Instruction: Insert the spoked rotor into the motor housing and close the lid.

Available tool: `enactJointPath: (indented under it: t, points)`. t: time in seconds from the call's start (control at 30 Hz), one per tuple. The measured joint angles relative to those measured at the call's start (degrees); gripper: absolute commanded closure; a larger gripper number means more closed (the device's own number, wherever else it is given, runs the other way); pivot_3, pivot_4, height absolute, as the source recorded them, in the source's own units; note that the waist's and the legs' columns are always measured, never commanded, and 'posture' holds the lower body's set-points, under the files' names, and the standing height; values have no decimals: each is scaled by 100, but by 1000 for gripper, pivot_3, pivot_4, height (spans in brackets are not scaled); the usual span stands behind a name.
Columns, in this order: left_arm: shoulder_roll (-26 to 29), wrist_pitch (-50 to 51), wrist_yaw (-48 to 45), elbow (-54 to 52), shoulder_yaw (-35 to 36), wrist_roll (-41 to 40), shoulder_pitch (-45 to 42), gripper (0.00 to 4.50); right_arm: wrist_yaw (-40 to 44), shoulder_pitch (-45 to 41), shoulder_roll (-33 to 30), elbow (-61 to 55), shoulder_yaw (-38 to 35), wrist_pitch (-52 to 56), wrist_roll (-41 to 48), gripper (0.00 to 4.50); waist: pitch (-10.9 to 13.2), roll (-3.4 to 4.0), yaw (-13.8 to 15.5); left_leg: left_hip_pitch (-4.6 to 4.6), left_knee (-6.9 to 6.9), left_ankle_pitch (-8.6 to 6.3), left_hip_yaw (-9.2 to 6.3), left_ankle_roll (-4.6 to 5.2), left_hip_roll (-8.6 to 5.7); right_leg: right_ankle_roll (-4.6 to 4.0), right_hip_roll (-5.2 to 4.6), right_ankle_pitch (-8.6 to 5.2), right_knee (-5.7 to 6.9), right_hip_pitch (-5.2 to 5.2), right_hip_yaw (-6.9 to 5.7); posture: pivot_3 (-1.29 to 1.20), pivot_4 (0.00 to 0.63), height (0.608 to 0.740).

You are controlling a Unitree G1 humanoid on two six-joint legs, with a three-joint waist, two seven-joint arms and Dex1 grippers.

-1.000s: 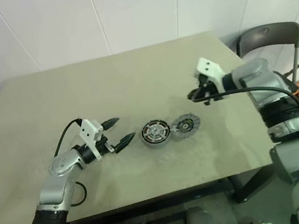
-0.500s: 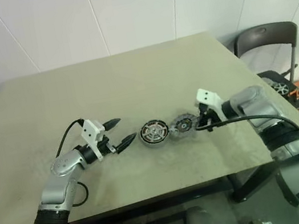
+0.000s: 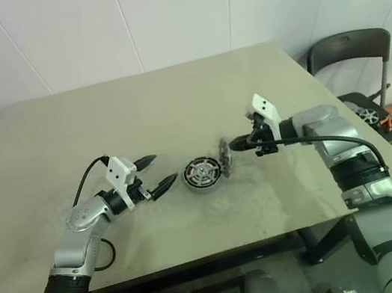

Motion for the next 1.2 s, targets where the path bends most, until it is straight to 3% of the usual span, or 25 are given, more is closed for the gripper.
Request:
enactJointPath:
  t: [0.23, 0.4, 0.53, 0.67, 1.0, 1.2]
  points:
    - [19, -3, -7, 118, -4, 20, 1, 0, -555, 214, 773, -294, 136, 302, 68, 4451, 0, 0, -1, 0, 1, 0, -1, 0, 1, 0, 1, 1, 4, -1, 0, 0, 0, 740]
    - [15, -60, 1, 145, -30, 102, 0, 0, -1330, 168, 1566, 117, 570, 234, -320, 4451, 0, 2, 8, -2, 0, 0, -2, 0, 2, 0, 3, 2, 7, -4, -1, 0, 0, 740]
    - [21, -69, 3, 151, -26, 112, 0, 0, -1431, 71, 1650, 210, 653, 186, -373, 4451, -1, 1, 25, -3, 1, 0, -3, 0, -3, 1, -4, 3, 0, 0, -2, 0, 0, 740]
    - [23, -69, 9, 151, -26, 114, 0, 0, -1462, 18, 1650, 272, 652, 173, -383, 3568, -1, 1, 9, 2, -1, 0, -6, 0, 0, 1, 1, 3, 5, 0, -3, 0, 0, 740]
    - [19, -69, 47, 157, -27, 122, -5, 0, -1331, 109, 1674, 373, 388, 319, -51, 83, -2, 1, 5, 3, 0, 0, -6, 0, 1, 1, 2, 3, 6, 3, -4, 0, 0, 740]
    - [14, -70, 59, 160, -30, 171, -19, 0, -1344, 202, 1725, 441, 356, 311, -35, 34, -3, 2, -4, 5, 0, 0, -6, 0, 1, 1, 2, 3, 6, 3, -3, 0, 0, 740]
